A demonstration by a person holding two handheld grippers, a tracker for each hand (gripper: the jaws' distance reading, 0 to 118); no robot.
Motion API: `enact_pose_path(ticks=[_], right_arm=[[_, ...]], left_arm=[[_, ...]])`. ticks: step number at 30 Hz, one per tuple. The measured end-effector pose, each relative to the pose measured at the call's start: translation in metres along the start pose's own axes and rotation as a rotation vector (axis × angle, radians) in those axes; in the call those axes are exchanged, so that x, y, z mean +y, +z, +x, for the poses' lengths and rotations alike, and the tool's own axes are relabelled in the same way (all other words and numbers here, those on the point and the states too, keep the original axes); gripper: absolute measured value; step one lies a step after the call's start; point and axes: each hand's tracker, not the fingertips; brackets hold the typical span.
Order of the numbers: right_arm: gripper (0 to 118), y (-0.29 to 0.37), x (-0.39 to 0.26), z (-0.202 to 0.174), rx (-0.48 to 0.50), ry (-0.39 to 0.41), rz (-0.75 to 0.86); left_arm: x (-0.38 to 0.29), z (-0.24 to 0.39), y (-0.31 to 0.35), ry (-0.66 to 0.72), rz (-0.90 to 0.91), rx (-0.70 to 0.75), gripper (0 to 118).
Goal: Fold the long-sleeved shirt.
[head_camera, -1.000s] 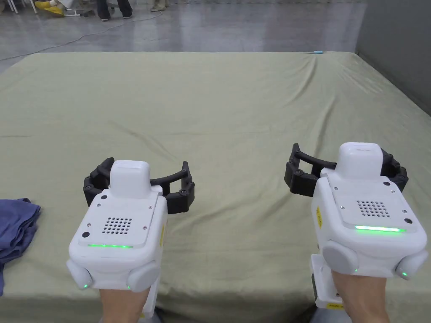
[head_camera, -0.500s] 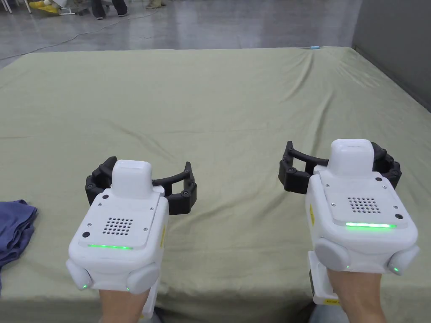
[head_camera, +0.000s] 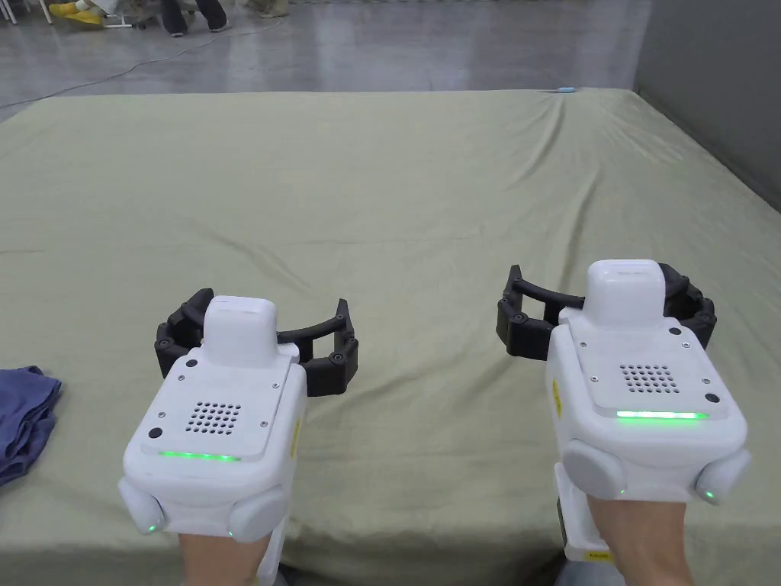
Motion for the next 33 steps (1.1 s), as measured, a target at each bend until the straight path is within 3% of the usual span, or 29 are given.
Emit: enact_pose_path(ticks=[33], right_arm=[[118, -0.0014, 0.0033, -0.0054, 0.004, 0.005, -0.005]], left_arm=[[0.0044, -0.0008, -0.0039, -0.001, -0.008, -0.022, 117]])
